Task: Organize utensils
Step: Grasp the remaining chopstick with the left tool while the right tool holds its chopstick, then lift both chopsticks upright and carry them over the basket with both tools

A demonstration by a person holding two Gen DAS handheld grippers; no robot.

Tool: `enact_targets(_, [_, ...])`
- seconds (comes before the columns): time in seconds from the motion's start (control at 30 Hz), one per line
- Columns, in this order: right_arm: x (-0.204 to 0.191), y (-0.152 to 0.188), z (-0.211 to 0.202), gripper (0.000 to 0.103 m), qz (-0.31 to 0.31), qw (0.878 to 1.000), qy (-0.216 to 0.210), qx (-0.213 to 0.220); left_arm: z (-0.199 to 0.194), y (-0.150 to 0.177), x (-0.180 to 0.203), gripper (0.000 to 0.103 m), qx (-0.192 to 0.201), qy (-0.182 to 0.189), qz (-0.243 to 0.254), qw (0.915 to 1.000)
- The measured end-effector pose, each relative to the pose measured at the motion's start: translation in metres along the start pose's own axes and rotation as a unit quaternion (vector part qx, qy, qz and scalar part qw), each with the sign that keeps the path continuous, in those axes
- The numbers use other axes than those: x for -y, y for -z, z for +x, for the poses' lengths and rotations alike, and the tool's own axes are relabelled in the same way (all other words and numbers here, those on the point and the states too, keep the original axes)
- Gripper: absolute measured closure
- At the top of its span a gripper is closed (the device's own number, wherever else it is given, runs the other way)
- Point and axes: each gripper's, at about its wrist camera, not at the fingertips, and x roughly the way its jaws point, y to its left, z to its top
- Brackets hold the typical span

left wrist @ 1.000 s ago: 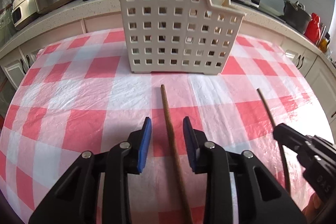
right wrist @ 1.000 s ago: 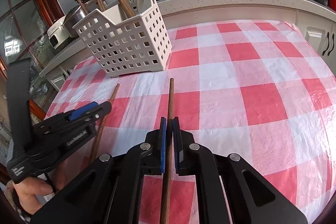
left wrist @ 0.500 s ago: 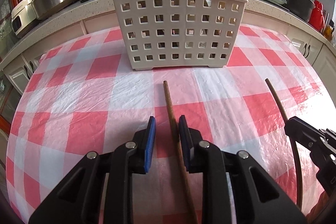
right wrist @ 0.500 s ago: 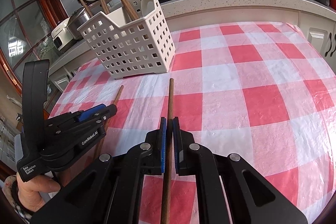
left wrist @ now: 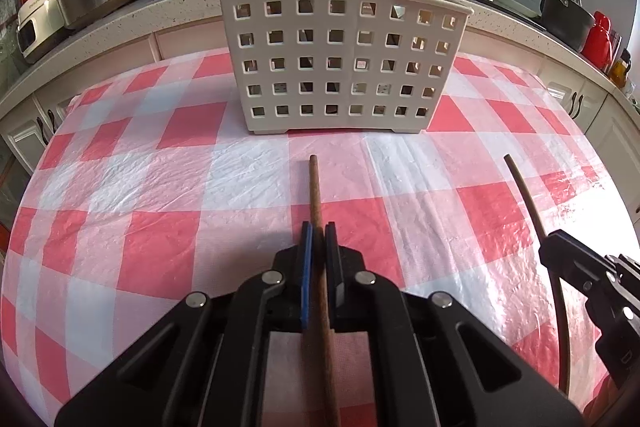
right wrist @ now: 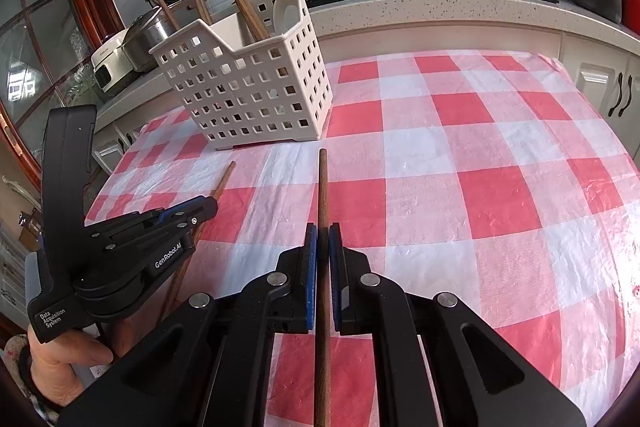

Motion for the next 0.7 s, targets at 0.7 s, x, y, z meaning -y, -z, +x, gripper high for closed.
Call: enact_targets(0.7, [-0.041, -0.035, -0.080, 0.096, -0.055, 0.990, -0.030, 0.123, -0.166, 0.003, -0.027, 0.097, 0.188, 0.078, -0.016, 0.9789])
